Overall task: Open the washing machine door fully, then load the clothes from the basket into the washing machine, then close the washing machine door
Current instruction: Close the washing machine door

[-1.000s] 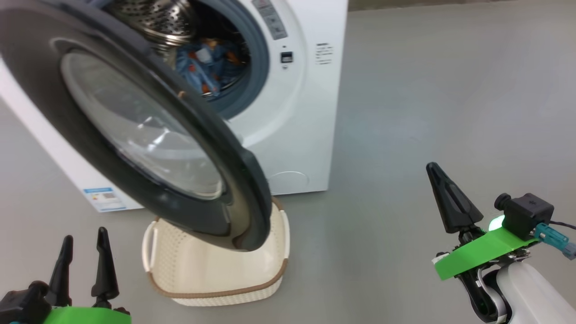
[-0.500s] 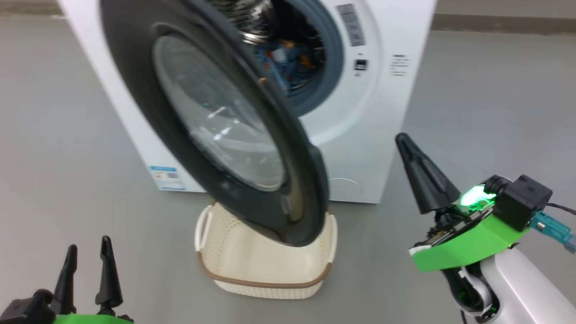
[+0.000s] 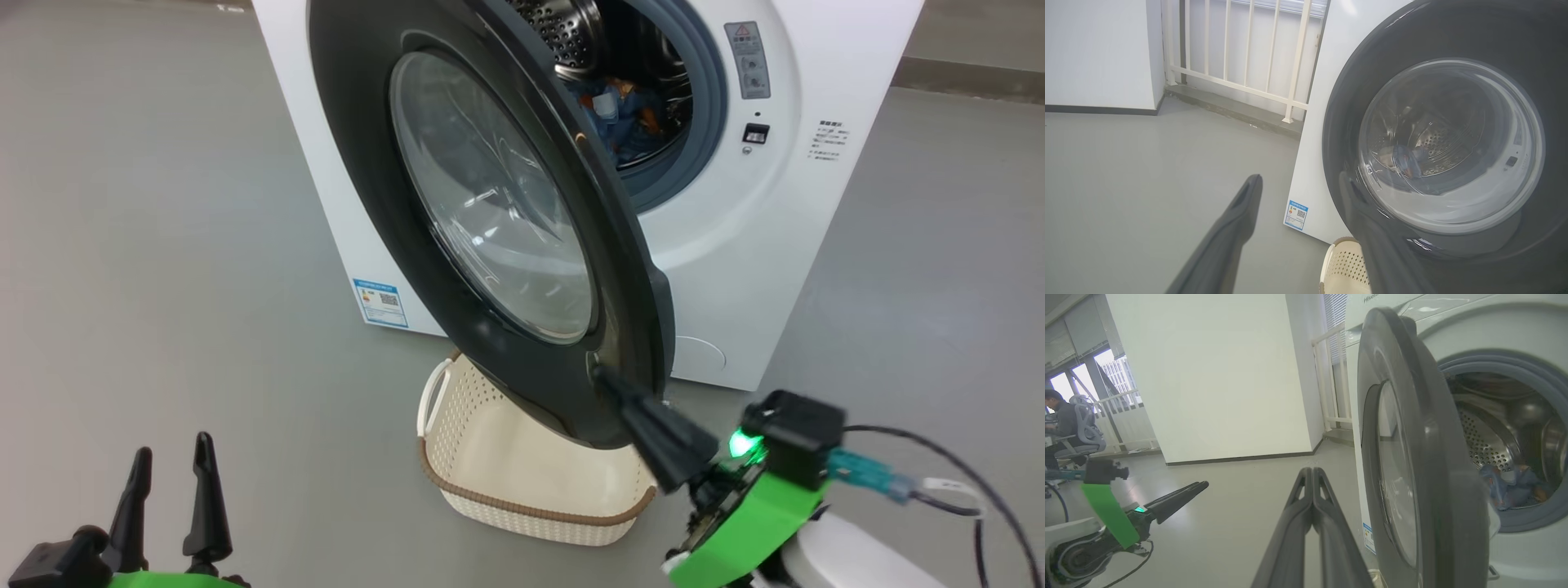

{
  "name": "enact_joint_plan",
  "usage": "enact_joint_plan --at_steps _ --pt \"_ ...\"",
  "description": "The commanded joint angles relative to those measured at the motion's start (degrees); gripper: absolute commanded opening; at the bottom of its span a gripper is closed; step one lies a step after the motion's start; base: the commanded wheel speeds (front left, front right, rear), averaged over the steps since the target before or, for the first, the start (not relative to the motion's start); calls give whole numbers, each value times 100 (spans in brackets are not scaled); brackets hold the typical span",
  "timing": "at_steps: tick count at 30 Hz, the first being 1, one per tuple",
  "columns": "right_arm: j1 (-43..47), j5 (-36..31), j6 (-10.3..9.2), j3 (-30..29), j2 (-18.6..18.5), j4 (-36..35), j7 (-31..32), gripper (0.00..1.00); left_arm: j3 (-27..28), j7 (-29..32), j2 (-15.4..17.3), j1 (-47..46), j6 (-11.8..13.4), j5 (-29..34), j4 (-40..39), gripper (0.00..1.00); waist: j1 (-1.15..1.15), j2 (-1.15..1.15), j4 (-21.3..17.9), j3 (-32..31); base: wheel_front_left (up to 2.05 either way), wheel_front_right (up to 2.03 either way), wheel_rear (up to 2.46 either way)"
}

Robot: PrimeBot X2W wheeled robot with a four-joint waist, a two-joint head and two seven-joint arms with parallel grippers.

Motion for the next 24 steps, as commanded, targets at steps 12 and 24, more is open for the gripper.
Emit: enact_joint_plan --at_steps 12,24 --pt "-530 415 25 602 -173 1093 -46 0 151 -60 48 -191 4 -83 -139 100 0 0 30 325 0 0 0" --pt "-1077 587 25 728 -288 1667 -46 0 31 -60 -2 -445 4 -130 -158 100 0 0 156 794 0 0 0"
